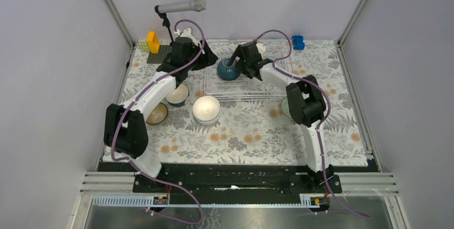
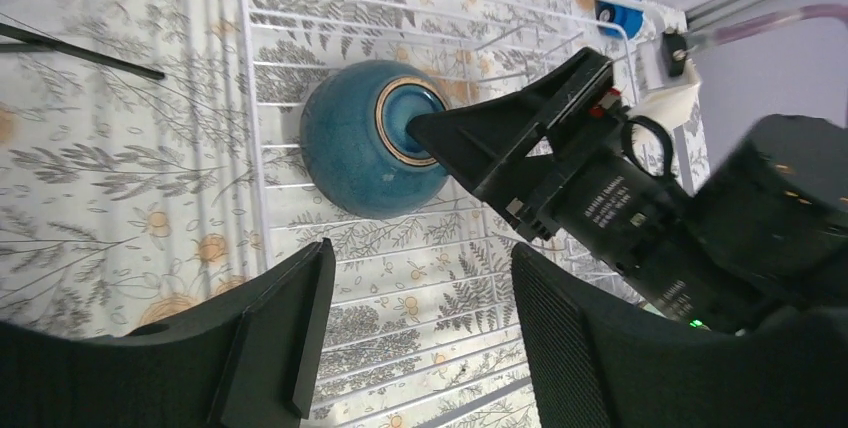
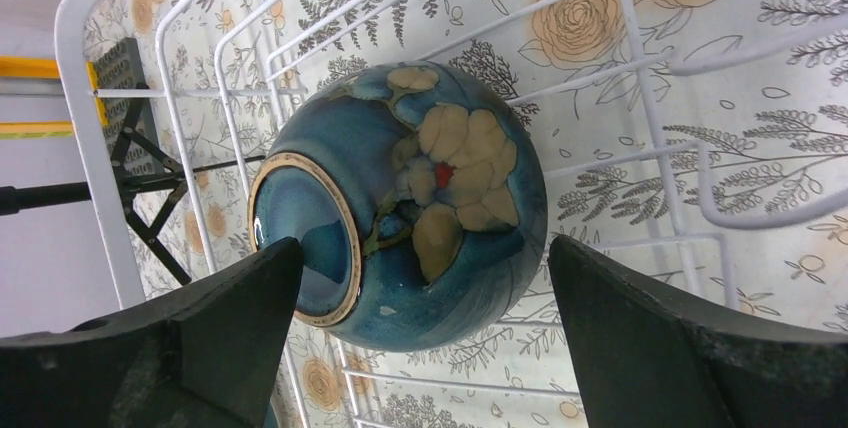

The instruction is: Unload the bowls from the dish rack

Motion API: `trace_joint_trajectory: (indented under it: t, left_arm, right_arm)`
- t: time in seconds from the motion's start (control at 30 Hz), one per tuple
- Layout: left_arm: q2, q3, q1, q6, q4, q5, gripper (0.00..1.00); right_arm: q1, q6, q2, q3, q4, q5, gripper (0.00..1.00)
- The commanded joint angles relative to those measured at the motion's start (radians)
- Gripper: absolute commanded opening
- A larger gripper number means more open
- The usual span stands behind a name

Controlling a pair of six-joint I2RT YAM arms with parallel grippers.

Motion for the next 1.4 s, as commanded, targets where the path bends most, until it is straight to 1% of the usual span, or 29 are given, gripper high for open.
trace_joint_trajectory:
  t: [0.0,0.07,0.13,0.23,0.3,0.47,0.67,0.8,0.93,1.03,1.07,1.13,1.17,1.37]
  left_arm:
    - [-0.099,-0.028,-0.002,0.040,-0.018,-0.093,0.71]
    - [-0.106,-0.035,-0.002,0.042,-0.057,-0.159,0.76]
    - [-0.114,-0.061,-0.001,0.041,-0.061,-0.189,0.81]
    - [-0.120,-0.091,0.006,0.027,-0.051,-0.189,0.87]
    - [-0.117,-0.108,0.015,0.019,-0.034,-0.163,0.91]
    - [-0.092,-0.128,0.051,-0.004,-0.009,-0.068,0.92]
    - [-0.071,-0.137,0.054,0.004,0.005,-0.055,0.91]
    - [-0.027,-0.123,0.053,0.003,0.005,-0.040,0.87]
    - [0.007,-0.103,0.053,0.001,0.009,-0.028,0.81]
    - [0.029,-0.089,0.054,0.001,0.010,-0.021,0.73]
    - [0.035,-0.084,0.052,0.002,0.010,-0.021,0.67]
    - [0.045,-0.075,0.049,0.005,0.007,-0.022,0.61]
    - [0.050,-0.069,0.045,0.005,0.002,-0.023,0.56]
    - [0.075,-0.044,0.019,0.014,-0.018,-0.027,0.23]
  right_arm:
    - [-0.005,0.046,0.043,0.024,0.015,0.011,1.00]
    - [-0.005,0.048,0.059,0.034,0.023,-0.019,1.00]
    - [-0.005,0.052,0.068,0.032,0.034,-0.027,1.00]
    - [-0.009,0.054,0.075,0.023,0.060,-0.044,1.00]
    - [-0.013,0.060,0.080,0.006,0.117,-0.074,1.00]
    - [-0.025,0.091,0.092,-0.030,0.186,-0.116,1.00]
    - [-0.035,0.119,0.102,-0.047,0.197,-0.120,1.00]
    - [-0.034,0.122,0.104,-0.038,0.166,-0.106,1.00]
    - [-0.030,0.095,0.093,-0.008,0.104,-0.054,1.00]
    - [-0.026,0.079,0.079,0.001,0.087,-0.022,1.00]
    - [-0.025,0.077,0.076,0.001,0.087,-0.011,1.00]
    - [-0.021,0.076,0.075,0.004,0.086,-0.003,1.00]
    - [-0.019,0.078,0.076,0.008,0.087,-0.003,0.99]
    - [0.007,0.077,0.098,0.046,0.054,-0.006,0.96]
